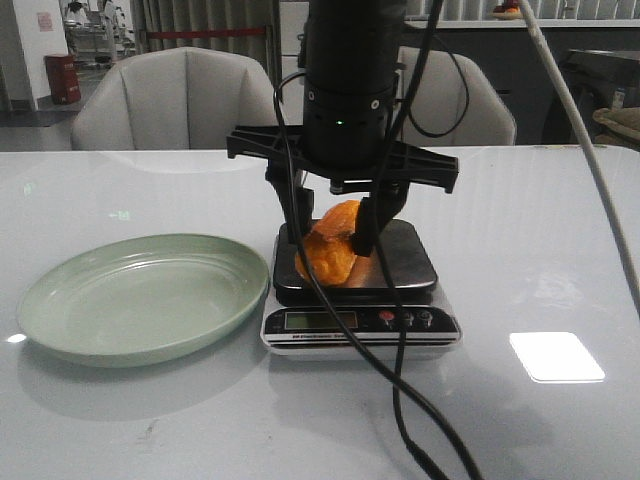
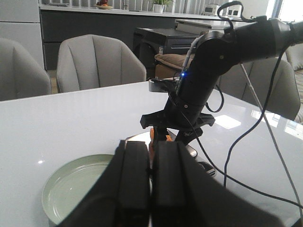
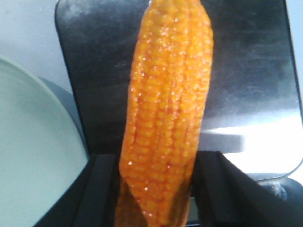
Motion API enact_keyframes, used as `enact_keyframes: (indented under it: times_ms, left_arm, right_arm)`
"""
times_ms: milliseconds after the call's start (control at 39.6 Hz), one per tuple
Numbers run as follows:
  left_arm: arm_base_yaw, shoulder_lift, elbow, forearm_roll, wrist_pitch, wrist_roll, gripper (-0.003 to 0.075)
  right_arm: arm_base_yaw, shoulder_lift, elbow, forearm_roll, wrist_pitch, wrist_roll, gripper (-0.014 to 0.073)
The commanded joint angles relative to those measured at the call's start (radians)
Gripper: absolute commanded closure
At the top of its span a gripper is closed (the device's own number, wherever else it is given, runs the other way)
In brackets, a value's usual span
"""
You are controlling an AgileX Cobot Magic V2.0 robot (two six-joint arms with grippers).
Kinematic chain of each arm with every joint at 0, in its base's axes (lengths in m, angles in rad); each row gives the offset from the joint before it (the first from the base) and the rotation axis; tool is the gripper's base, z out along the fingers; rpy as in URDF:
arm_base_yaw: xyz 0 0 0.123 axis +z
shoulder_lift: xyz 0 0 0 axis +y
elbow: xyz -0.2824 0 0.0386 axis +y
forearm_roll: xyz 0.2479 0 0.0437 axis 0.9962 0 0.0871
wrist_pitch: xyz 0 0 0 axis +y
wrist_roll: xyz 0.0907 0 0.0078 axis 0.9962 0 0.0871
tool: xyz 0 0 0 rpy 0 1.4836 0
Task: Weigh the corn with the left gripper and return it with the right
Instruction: 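Lift the corn with the right gripper and lower it onto the green plate, then open the right gripper and raise it away from the plate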
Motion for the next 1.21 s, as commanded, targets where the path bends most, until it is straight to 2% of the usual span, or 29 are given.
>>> enact_keyframes:
  times_ms: [0,202,455,530,682,808,985,1187]
  left_arm:
    - [-0.001,-0.019,-0.024,-0.002,-0.072,-0.001,0.0607]
    - [-0.001,-0.019,-0.024,-0.002,-0.072,-0.001,0.0607]
    - [-0.001,-0.019,-0.024,-0.002,-0.072,-0.001,0.0607]
    - [-0.001,-0.019,-0.024,-0.002,-0.072,-0.001,0.0607]
    - [-0.001,-0.019,-0.024,-0.002,-0.072,-0.001,0.0607]
    - [-0.001,-0.019,-0.024,-0.002,-0.072,-0.001,0.0607]
    - [-0.001,-0.019,-0.024,-0.002,-0.072,-0.001,0.0607]
    - [-0.001,-0.019,-0.024,-0.002,-0.072,-0.001,0.0607]
  right_arm:
    - [0.018,-0.058,-0.073,-0.006,-0.031,-0.017,0.045]
    - [0.117,-0.044,-0.152,0.045,-0.106,-0.103,0.045]
    - [0.195,0.03,-0.156,0.072,-0.21,-0.111,0.0443]
    - [0.204,0.051,-0.157,0.081,-0.23,-0.111,0.039]
    - [0.214,0.065,-0.158,0.086,-0.279,-0.123,0.0165]
    - [0.214,0.064,-0.171,0.084,-0.267,-0.144,0.0041]
    - [0.191,0.03,-0.191,0.08,-0.177,-0.176,0.0032]
    - [0.124,-0.068,-0.195,0.081,-0.064,-0.336,0.0032]
